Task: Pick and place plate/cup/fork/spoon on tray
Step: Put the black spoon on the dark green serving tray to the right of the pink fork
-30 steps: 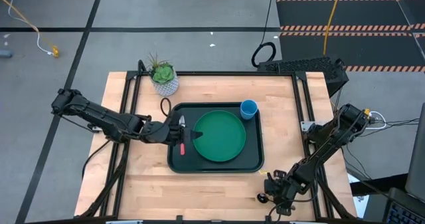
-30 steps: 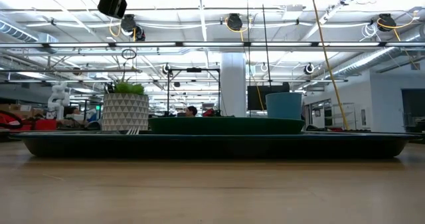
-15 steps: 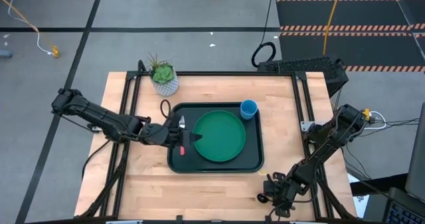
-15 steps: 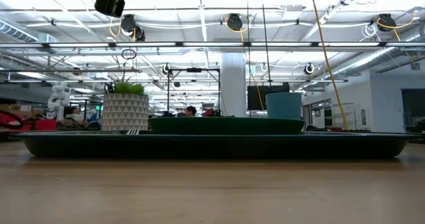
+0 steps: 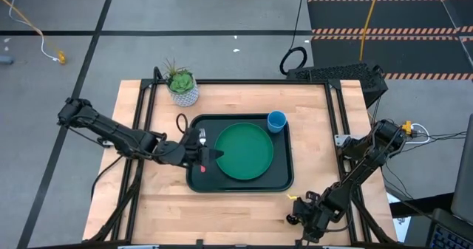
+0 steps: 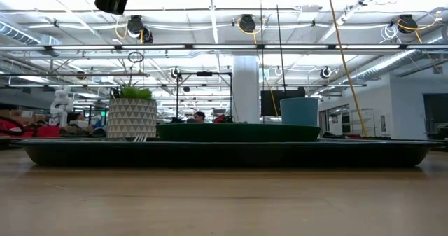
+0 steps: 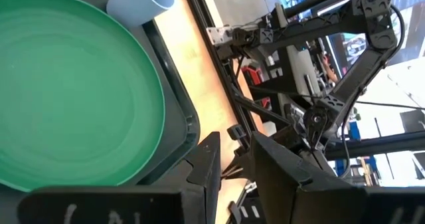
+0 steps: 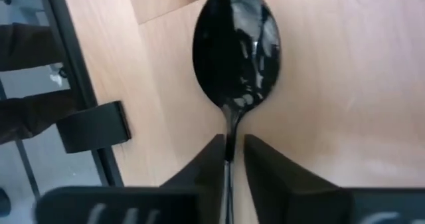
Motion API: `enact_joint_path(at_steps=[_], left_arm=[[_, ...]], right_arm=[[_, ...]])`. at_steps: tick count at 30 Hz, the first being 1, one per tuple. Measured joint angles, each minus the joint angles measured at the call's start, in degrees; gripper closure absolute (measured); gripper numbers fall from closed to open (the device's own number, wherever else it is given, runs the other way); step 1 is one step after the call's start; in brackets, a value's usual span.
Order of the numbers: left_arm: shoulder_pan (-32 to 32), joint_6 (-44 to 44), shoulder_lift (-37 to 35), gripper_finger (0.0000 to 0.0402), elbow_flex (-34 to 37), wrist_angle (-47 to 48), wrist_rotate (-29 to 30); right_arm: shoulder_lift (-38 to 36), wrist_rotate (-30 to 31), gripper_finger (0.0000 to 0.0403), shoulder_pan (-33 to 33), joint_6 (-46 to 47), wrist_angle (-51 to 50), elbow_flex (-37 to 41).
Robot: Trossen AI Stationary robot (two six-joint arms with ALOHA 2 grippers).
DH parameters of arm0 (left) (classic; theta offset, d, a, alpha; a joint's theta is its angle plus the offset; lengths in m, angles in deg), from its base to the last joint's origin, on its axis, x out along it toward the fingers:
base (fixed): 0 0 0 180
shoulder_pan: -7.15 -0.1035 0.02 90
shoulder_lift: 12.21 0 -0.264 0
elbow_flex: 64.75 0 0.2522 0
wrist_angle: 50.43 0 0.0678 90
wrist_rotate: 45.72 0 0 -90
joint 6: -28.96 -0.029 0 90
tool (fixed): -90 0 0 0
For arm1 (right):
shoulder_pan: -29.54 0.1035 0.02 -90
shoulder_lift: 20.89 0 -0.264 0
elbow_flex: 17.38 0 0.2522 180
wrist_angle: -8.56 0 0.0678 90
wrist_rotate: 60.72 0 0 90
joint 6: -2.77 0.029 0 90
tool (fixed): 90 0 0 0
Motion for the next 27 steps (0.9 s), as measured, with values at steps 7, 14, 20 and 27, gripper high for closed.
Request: enact_joint_path(at_steps=[7, 14, 20, 27], left_arm=[[0.88, -0.02, 0.0, 0.0316, 0.0, 0.0, 1.17], [0.88, 0.11, 0.0, 0.0316, 0.0, 0.0, 1.29], [0.88, 0.21, -0.01, 0.0316, 0.0, -0.04, 1.39], [0.82, 1.12, -0.02, 0.0316, 0.0, -0.11, 2.09]], right_arm=[[-0.12, -0.59, 0.0395, -0.06, 1.2, -0.76, 0.01], [-6.31, 1.49, 0.0401, 1.11, 0.2, -0.31, 0.23], [-15.84, 9.87, 0.0402, 1.02, -0.79, -5.26, 0.27], [-23.55, 15.28, 0.0402, -1.5, -4.91, -7.18, -1.13]])
